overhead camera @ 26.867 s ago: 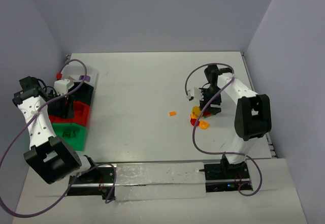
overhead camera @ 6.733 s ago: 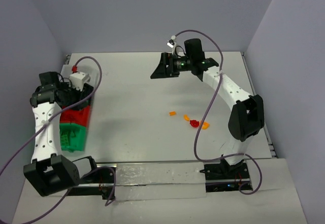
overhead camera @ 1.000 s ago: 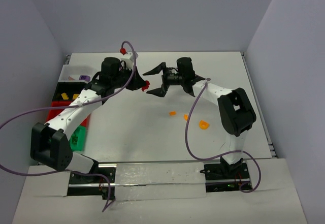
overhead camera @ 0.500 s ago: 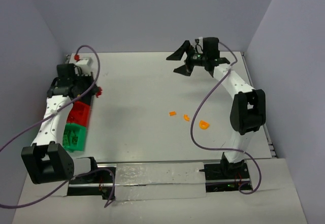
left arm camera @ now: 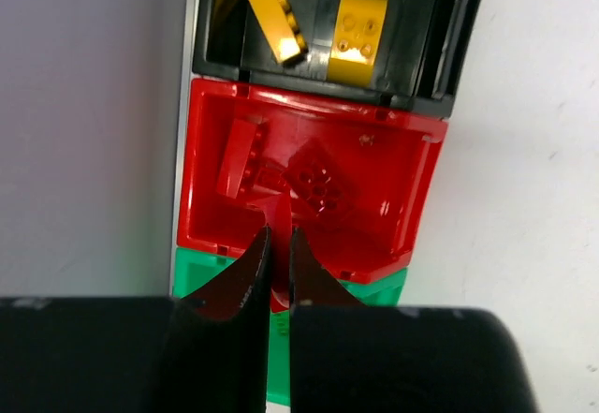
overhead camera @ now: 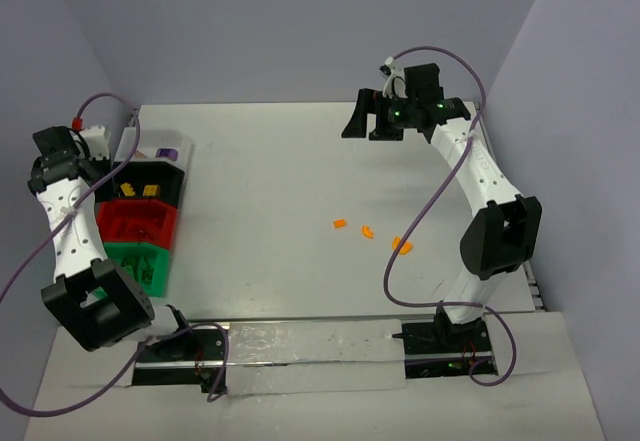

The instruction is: Sort the legos into containers by color

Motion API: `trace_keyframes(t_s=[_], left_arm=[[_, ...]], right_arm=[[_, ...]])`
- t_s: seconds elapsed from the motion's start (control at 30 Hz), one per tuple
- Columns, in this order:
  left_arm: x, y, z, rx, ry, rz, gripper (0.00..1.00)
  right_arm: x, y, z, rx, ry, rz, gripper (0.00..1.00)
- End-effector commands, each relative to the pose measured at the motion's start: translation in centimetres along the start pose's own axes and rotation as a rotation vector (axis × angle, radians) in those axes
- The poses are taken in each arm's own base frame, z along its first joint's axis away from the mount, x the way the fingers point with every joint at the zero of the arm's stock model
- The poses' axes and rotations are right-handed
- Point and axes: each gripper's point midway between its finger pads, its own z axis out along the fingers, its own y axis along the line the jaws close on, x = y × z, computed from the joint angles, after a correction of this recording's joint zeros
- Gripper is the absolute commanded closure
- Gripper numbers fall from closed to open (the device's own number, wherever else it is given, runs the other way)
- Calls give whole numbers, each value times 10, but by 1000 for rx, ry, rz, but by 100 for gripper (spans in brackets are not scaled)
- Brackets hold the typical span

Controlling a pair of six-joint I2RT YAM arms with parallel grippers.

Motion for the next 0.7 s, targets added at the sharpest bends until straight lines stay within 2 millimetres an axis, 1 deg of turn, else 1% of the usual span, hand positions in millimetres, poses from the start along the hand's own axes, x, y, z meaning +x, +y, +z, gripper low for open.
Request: trace_keyframes(t_s=[0.0, 0.07, 0.23, 0.3, 0.4, 0.47, 0.57, 0.67], left_arm=[[11, 10, 8, -19, 79, 42, 90], [18, 10, 16, -12, 101, 41, 90], [28, 10, 28, -12, 129, 44, 89], [33, 10, 31, -9, 141, 44, 87], [39, 9, 37, -8, 163, 46, 79], [41, 10, 40, -6, 171, 47, 70], [38, 10, 42, -6, 167, 48, 59], [32, 10, 42, 3, 159, 49, 51]], right_arm=[[-15, 7, -21, 29, -44, -118, 0], [-14, 6, -21, 31, -42, -113, 0], [-14, 6, -19, 23, -35, -112, 0], [-14, 5, -19, 30, -34, -111, 0], [-11, 3, -16, 24, -21, -107, 0], [-9, 3, -14, 23, -15, -106, 0], [-10, 1, -14, 27, -12, -105, 0], [-11, -2, -15, 31, -15, -104, 0]])
